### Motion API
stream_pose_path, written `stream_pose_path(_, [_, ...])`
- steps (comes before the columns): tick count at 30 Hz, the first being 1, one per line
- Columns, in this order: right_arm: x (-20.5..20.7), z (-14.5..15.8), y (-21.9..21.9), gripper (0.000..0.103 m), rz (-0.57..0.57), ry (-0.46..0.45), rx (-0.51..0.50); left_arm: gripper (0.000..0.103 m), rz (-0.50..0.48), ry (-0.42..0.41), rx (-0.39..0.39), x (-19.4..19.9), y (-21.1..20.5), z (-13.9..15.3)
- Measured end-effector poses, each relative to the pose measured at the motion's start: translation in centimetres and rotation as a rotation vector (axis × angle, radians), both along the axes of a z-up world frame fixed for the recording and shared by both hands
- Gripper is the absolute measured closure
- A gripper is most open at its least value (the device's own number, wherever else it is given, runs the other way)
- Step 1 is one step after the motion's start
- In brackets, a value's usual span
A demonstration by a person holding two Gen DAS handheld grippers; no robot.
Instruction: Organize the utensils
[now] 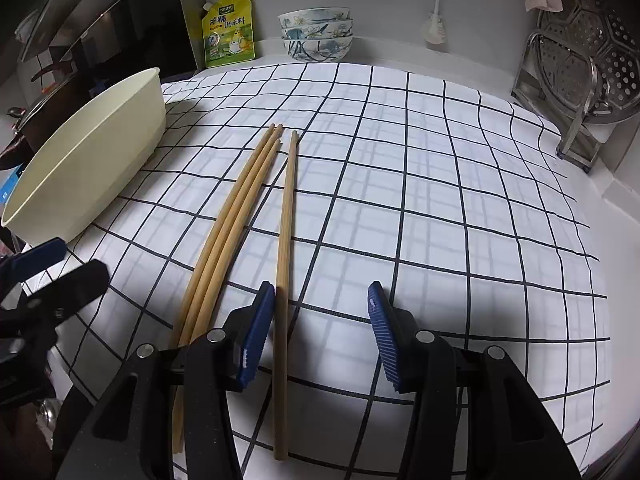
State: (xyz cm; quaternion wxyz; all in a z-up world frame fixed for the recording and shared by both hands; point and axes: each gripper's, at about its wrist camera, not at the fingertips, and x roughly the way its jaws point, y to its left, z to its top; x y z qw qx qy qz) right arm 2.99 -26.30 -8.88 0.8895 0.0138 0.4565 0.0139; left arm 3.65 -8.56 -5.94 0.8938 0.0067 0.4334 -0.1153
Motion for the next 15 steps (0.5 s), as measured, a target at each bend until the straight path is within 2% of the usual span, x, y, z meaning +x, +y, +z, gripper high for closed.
stream_pose_path(5, [0.1,0.0,-0.5,0.057,0.001,-0.001,0.015,0.019,-0.007,0.031,0.008,0.7,-1.3,-1.1])
stream_pose_path(15, [-0.1,0.0,-2.7,0.057,-0.038,-0.011,0.072,0.018,-0.012,0.016,0.080,1.3,-3.2,-1.6])
